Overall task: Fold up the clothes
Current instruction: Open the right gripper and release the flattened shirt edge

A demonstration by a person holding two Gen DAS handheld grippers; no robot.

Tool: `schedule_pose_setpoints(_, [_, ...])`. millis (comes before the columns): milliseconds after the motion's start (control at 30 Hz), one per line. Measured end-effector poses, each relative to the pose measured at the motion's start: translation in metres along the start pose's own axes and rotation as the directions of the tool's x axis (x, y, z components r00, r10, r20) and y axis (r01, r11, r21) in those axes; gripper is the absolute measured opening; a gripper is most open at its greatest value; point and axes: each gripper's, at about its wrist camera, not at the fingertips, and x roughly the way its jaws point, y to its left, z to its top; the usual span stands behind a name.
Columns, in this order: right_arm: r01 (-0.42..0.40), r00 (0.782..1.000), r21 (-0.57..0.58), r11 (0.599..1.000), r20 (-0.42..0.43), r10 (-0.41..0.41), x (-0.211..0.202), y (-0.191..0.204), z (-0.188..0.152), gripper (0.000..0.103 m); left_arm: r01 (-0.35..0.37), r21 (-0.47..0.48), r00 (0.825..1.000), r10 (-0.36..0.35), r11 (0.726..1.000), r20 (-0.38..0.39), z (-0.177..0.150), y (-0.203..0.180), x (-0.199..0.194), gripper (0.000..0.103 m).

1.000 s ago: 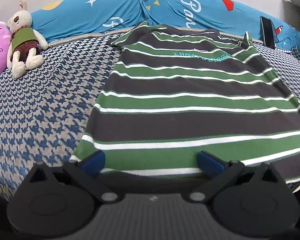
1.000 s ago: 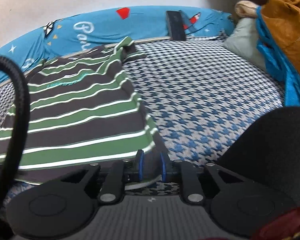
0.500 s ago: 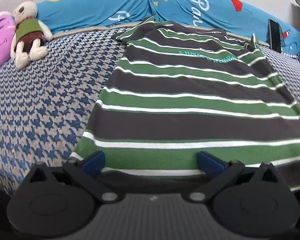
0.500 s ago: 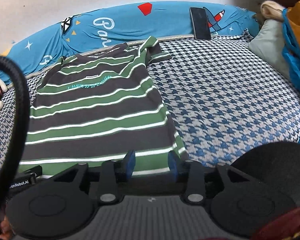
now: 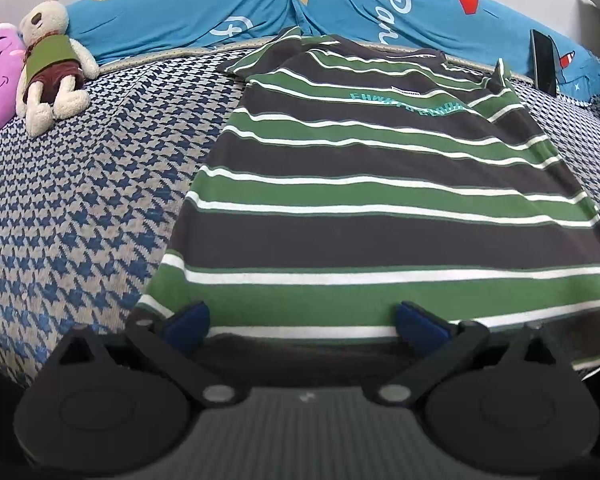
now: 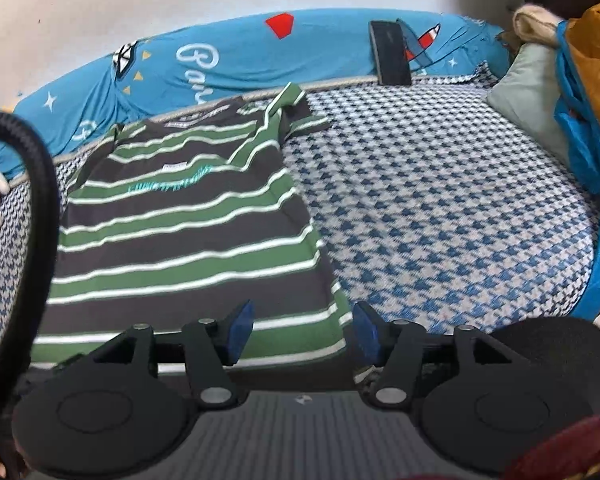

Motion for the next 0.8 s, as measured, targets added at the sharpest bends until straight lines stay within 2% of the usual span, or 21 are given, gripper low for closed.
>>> schedule_pose_setpoints(67, [-0.004, 1.000, 0.008, 1.000, 0.002, 0.004, -0.002, -0.004, 0.004, 0.068, -0.004, 0.005, 1.000, 0.004, 1.000, 0.002, -0.001, -0.001, 0.000, 0.103])
schedule_pose_setpoints(267, [-0.006, 1.000, 0.036, 0.999, -0.005, 0.006, -0.004, -0.009, 0.012, 0.070, -0.015, 0.021, 1.000, 0.015, 1.000, 0.006, -0.003, -0.002, 0.000, 0.103])
schedule_pose_setpoints(500, [-0.095, 0.995, 0.046, 0.994, -0.020, 0.096, 0.004, 0.005, 0.024, 0.079, -0.014, 0.027, 1.000, 0.014, 1.000, 0.015, -0.003, -0.003, -0.001, 0.103])
schedule_pose_setpoints(667, [-0.144, 0.989, 0.014, 0.989, -0.037, 0.145, 0.014, 0.018, 0.029, 0.093, -0.009, 0.030, 1.000, 0.008, 1.000, 0.029, -0.002, -0.004, -0.007, 0.103])
schedule_pose_setpoints(800, [-0.185, 0.981, -0.018, 0.983, -0.056, 0.184, 0.028, 0.019, 0.031, 0.095, -0.009, 0.017, 0.999, 0.008, 1.000, 0.045, 0.001, -0.003, -0.014, 0.103])
